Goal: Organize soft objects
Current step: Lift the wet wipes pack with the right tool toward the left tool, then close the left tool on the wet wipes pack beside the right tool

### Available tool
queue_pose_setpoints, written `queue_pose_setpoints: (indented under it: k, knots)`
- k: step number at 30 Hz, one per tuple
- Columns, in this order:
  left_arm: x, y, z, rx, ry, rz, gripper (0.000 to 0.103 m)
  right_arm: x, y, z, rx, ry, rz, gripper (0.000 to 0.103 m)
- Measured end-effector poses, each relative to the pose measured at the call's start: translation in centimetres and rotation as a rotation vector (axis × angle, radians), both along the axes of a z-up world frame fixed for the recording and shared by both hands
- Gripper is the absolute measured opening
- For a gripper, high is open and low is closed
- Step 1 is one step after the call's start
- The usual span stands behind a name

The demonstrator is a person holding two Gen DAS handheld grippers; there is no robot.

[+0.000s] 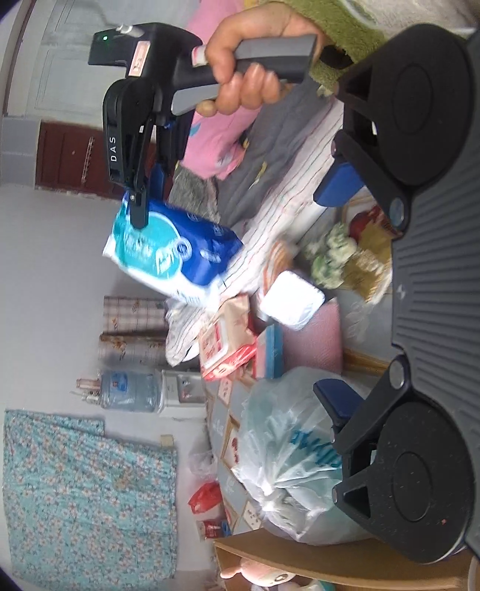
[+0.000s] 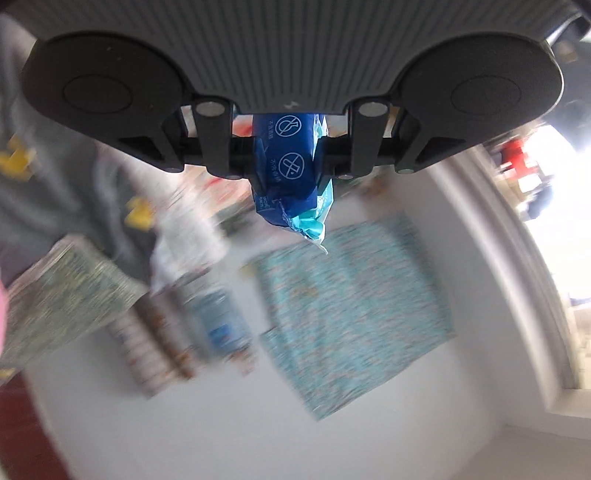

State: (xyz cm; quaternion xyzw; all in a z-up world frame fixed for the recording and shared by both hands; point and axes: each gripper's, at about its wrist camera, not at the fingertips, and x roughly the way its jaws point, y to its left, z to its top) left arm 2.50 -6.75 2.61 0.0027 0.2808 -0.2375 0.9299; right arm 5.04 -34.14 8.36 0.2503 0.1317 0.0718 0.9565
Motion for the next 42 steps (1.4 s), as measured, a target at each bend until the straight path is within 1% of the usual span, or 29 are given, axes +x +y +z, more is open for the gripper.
queue_pose_setpoints:
  k: [2,4,7,10,12,13,15,16,17,20,22,23,24,26,30,33,36,39,42]
  knots:
    - [-1.3,0.7,-0.2,0.022,0.024,-0.005,0.101,-1.0,0.7,-0.9,0.051,0.032,0.098,0.023]
    - [-2.6,1.5,-0.4,0.048,0.042,0.003,0.101,-1.4,1.6,-2.4,0.111,0.088,0.192,0.023]
    - [-4.3,3.0,-1.1,0.082,0.074,0.057,0.101,-0.9,3.3,-5.6,0.212,0.207,0.323,0.023]
    - [-5.2,4.1,-2.1,0.109,0.117,0.095,0.101,0.7,5.7,-9.5,0.289,0.346,0.456,0.023]
    - [-5.2,4.7,-2.8,0.122,0.141,0.130,0.101,1.9,7.5,-12.1,0.313,0.445,0.520,0.023]
    - [-5.1,5.0,-3.2,0.126,0.151,0.143,0.101,2.4,8.4,-13.1,0.295,0.480,0.544,0.023]
    - [-4.7,5.3,-3.6,0.123,0.159,0.162,0.101,2.9,10.0,-14.5,0.231,0.536,0.537,0.024]
    - [-4.5,5.4,-3.9,0.120,0.152,0.172,0.101,3.1,10.4,-14.8,0.188,0.532,0.529,0.024]
    - [-4.3,5.3,-4.1,0.120,0.144,0.178,0.101,3.1,10.7,-14.7,0.158,0.523,0.514,0.028]
    - [-3.3,4.7,-5.1,0.151,0.140,0.198,0.101,3.4,11.1,-14.0,0.048,0.494,0.469,0.029]
    - [-2.8,4.5,-5.6,0.162,0.137,0.194,0.101,3.4,11.4,-13.4,0.000,0.484,0.454,0.034]
    - [-2.8,4.4,-5.9,0.164,0.141,0.191,0.101,3.3,11.5,-13.2,-0.009,0.487,0.447,0.038]
    - [-2.5,4.3,-6.0,0.162,0.145,0.187,0.101,3.2,11.4,-13.1,-0.004,0.484,0.437,0.045]
    - [-2.2,4.3,-6.3,0.151,0.149,0.183,0.101,2.7,10.6,-13.1,0.022,0.477,0.410,0.051]
    - [-1.0,4.2,-6.8,0.122,0.181,0.180,0.101,2.0,9.8,-12.9,0.082,0.476,0.387,0.051]
    - [-0.2,4.0,-7.3,0.110,0.201,0.176,0.101,1.3,10.0,-12.8,0.089,0.480,0.390,0.054]
    - [0.5,3.9,-7.8,0.112,0.223,0.190,0.101,1.0,10.2,-13.3,0.119,0.512,0.388,0.055]
    - [1.2,3.6,-8.2,0.115,0.238,0.183,0.101,1.0,10.2,-14.1,0.150,0.543,0.379,0.055]
    - [1.6,3.2,-8.8,0.142,0.246,0.184,0.101,1.3,10.5,-14.7,0.147,0.552,0.372,0.055]
